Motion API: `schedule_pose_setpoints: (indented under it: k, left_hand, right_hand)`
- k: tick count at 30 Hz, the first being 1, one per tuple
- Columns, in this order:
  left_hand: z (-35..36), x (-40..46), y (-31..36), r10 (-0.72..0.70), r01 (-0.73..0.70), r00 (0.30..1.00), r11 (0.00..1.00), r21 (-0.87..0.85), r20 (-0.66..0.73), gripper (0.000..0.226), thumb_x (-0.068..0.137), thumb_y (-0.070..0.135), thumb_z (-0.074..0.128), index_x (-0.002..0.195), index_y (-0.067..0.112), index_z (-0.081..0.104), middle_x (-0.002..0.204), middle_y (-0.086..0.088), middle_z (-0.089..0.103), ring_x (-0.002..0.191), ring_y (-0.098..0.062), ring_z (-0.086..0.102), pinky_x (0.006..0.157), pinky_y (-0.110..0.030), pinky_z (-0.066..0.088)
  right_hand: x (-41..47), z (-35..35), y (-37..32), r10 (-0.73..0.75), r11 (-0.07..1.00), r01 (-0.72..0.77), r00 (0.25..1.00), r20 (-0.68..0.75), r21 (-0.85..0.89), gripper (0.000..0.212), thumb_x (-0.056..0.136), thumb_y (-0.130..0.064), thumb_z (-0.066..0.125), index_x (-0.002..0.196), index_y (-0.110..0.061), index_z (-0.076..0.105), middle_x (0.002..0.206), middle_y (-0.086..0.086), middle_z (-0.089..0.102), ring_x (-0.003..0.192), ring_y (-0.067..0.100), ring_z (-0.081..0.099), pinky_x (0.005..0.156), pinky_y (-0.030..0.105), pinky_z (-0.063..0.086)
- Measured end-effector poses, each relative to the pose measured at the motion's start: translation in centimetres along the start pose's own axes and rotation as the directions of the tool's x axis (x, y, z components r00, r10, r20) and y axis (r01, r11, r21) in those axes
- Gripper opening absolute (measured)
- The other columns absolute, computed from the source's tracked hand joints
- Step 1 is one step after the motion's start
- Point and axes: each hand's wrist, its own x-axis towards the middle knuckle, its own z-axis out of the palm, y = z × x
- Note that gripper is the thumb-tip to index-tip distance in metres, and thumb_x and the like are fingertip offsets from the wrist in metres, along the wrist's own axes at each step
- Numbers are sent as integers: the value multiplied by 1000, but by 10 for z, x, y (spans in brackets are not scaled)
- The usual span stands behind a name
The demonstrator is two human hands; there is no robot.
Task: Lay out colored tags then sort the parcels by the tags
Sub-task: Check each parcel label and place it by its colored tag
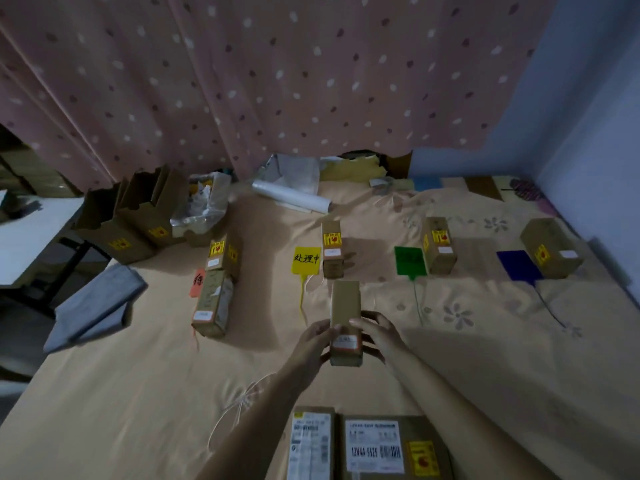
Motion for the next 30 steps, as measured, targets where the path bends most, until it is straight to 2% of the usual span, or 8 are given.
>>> schedule_pose_setpoints:
  k: [4,10,12,15,18,24,27,30]
  left_hand:
    - [-1,43,6,-2,2,998,1000,-11,-61,17,93,15,53,105,11,66,91,-6,66,84,-16,63,67,-24,50]
    - [-18,96,-2,-5,2,993,1000,-27,-121,17,93,7,52,95,12,68,77,3,72,71,-7,68,59,-20,52]
    - [-24,111,-5,-3,1,989,1000,-12,-151,18,92,9,55,93,15,71,82,1,74,78,-11,69,67,-24,53]
    - [-31,121,-14,12,-14,989,1000,-14,-148,22,85,18,61,104,15,72,99,-8,73,92,-20,68,80,-33,51]
    - [-34,130,-19,-2,3,990,1000,7,-140,34,86,20,61,118,9,65,107,-13,71,91,-18,69,74,-27,53]
    - [-33,140,-10,23,-16,990,999,49,-136,26,93,7,53,116,2,63,94,-7,69,74,-6,67,58,-16,48]
    - [-36,146,-12,17,-12,993,999,41,-118,30,88,17,60,115,5,64,101,-11,69,85,-15,67,69,-22,52]
    - [-37,144,-17,-11,27,988,995,96,-157,42,84,28,64,112,-2,56,96,-8,58,78,-7,57,61,-16,44]
  right_hand:
    - [51,2,-12,10,998,-9,1000,8,-66,38,85,-22,70,120,-14,59,111,9,68,96,24,66,76,31,54]
    - [102,18,-14,32,993,-35,999,-34,-116,19,87,-14,68,106,-12,64,96,6,70,78,12,65,59,17,52]
    - [114,21,-11,34,990,-42,998,-61,-135,23,86,-16,68,108,-11,67,101,7,71,84,15,66,65,20,52]
    - [124,23,-6,59,987,-71,995,-84,-147,26,87,-15,67,113,-12,67,104,7,71,85,14,65,64,20,50]
    - [129,26,-4,52,987,-69,991,-123,-144,26,87,-14,66,112,-13,67,103,7,71,81,10,65,57,14,48]
    - [140,29,-4,55,992,-72,986,-157,-105,27,85,-17,67,112,-16,68,101,5,71,84,14,67,63,21,51]
    - [145,26,0,67,991,-83,987,-146,-108,34,82,-26,70,115,-21,66,109,5,72,97,22,69,80,33,54]
    - [142,22,3,70,987,-89,987,-143,-131,52,71,-42,74,119,-28,60,111,-1,70,101,20,67,89,37,54]
